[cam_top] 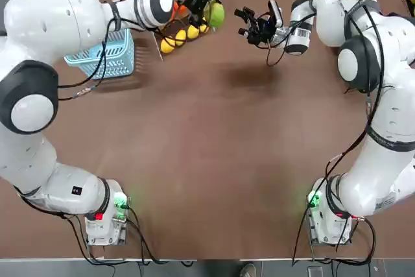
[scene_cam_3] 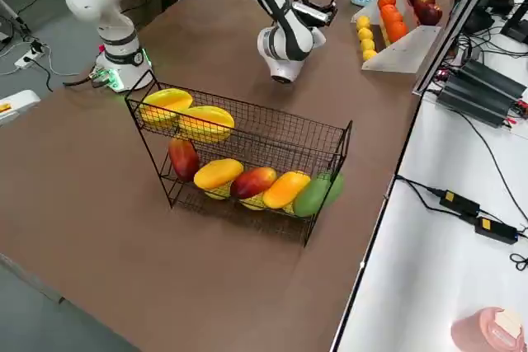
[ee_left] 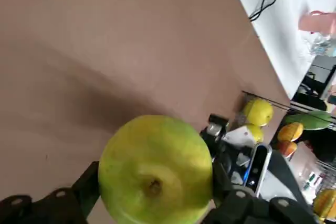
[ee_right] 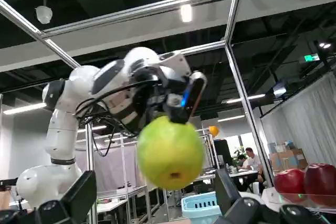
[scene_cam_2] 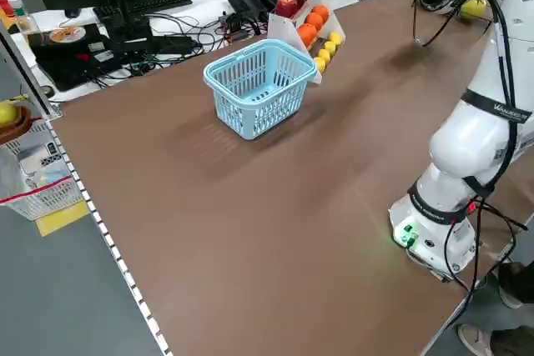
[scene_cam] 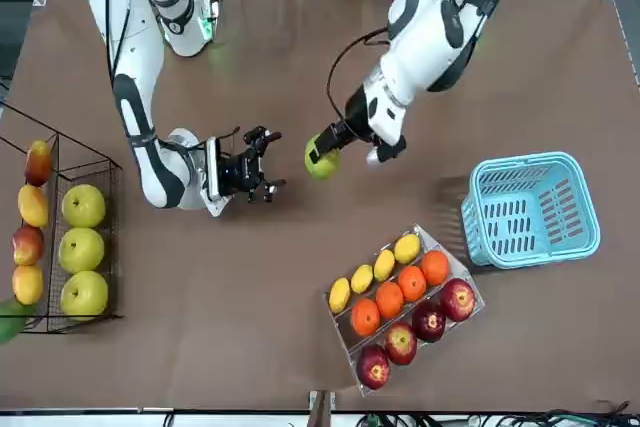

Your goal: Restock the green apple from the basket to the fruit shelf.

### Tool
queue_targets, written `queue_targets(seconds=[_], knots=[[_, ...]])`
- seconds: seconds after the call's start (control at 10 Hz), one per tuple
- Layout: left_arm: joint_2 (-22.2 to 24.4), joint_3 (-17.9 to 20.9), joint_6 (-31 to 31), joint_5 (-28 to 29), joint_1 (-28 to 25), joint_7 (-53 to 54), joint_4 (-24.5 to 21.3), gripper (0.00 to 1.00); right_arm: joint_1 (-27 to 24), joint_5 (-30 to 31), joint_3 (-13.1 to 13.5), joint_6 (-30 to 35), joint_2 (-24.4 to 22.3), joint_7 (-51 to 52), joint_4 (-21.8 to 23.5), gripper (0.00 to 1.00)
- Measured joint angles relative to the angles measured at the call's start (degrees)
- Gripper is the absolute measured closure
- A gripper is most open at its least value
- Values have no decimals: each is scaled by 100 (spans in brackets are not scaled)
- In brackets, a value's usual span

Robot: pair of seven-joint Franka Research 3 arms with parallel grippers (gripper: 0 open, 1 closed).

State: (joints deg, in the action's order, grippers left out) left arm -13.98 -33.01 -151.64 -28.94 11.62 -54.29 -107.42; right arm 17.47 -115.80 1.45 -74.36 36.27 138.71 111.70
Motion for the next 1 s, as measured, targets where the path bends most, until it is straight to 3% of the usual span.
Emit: queue_targets(seconds=[0.2, 0.7, 1.0], knots=[[-43, 1, -1, 295, 175, -430, 0, 13, -6, -12, 23, -27, 0, 0, -24, 0], [-265, 16, -138, 310, 330, -691, 263, 13, -9, -12, -95, -272, 1, 0, -24, 0], [-695, 52, -145, 1054, 500, -1397, 659, 13, -25, -12, -355, -296, 2, 1, -8, 0]])
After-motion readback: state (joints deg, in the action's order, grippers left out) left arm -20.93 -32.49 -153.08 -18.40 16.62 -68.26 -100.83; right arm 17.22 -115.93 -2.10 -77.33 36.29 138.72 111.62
